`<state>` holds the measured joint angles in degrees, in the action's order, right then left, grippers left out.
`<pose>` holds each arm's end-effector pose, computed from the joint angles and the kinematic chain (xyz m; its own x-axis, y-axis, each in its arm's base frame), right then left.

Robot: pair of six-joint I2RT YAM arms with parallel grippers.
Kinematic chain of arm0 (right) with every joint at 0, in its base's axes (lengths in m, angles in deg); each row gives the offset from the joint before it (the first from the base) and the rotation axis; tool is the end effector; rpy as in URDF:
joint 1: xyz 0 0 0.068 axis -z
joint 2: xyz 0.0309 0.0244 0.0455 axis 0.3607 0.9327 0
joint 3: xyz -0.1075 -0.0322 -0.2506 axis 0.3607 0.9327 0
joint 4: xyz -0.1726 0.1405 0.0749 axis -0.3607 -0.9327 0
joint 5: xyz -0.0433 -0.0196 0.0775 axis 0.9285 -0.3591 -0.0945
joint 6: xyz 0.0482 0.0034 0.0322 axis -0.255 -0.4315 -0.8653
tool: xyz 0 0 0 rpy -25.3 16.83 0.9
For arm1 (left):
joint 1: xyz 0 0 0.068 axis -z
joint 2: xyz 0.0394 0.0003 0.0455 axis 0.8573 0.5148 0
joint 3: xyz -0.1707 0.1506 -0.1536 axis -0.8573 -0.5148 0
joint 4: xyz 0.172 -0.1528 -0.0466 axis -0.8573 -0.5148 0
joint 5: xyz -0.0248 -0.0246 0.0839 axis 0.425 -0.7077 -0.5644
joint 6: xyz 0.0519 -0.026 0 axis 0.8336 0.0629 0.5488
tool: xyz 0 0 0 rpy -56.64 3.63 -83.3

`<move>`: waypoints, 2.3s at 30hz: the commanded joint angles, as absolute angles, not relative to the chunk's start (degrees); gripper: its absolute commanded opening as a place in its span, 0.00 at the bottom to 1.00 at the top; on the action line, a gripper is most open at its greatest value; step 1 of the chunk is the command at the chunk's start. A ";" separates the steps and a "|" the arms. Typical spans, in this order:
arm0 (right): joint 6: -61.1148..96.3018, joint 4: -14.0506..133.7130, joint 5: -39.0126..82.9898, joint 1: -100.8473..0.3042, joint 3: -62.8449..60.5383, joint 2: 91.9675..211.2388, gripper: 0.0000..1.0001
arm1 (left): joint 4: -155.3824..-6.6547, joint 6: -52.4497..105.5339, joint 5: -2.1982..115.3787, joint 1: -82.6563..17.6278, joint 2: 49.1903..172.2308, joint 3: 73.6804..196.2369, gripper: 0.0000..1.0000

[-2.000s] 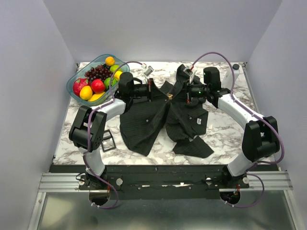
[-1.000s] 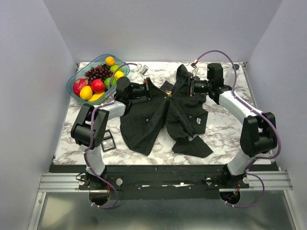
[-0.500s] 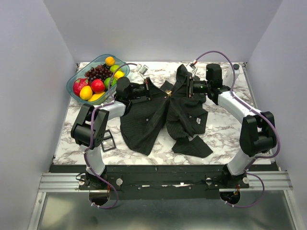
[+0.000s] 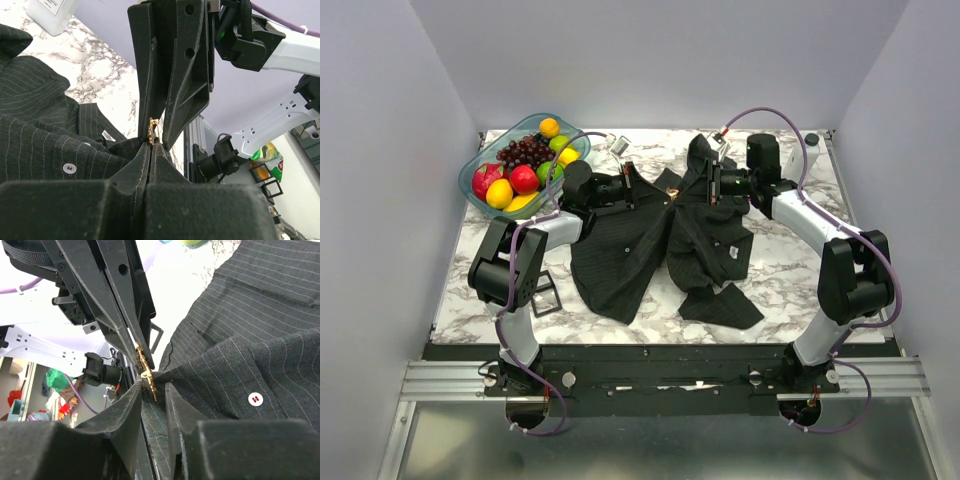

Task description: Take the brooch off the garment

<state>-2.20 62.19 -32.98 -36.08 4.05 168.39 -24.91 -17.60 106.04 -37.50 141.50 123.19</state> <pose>0.3384 0.1285 0.2900 -0.7737 0.0068 -0.6335 -0.6098 0.2631 0.7476 0.3424 -0.1728 0.2763 -0.6839 -0.2049 -0.7002 0.7082 0.0443 -0.7046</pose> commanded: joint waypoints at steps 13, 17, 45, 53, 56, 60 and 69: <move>-4.24 65.17 -33.21 -36.26 4.43 169.57 0.31 | -23.27 -16.20 105.46 -36.78 141.30 123.43 0.00; -4.51 65.17 -32.69 -36.35 4.52 169.75 0.29 | -23.09 -16.19 105.55 -36.78 141.39 123.70 0.00; -4.25 62.80 -30.22 -37.23 0.57 174.23 0.18 | -39.76 3.72 109.86 -33.09 139.28 128.26 0.00; -2.75 62.19 -28.47 -37.84 -1.55 174.94 0.15 | -49.37 11.48 108.98 -31.68 138.23 129.94 0.00; -2.75 60.70 -26.11 -37.93 -1.54 174.67 0.15 | -53.40 14.72 107.05 -31.50 137.61 130.38 0.00; -2.31 57.70 -21.36 -38.63 -3.03 173.27 0.27 | -58.59 17.38 102.14 -31.42 136.21 130.46 0.00; 15.95 47.61 -25.56 -38.99 -3.75 161.78 0.46 | -64.40 17.20 95.09 -33.87 134.45 129.06 0.00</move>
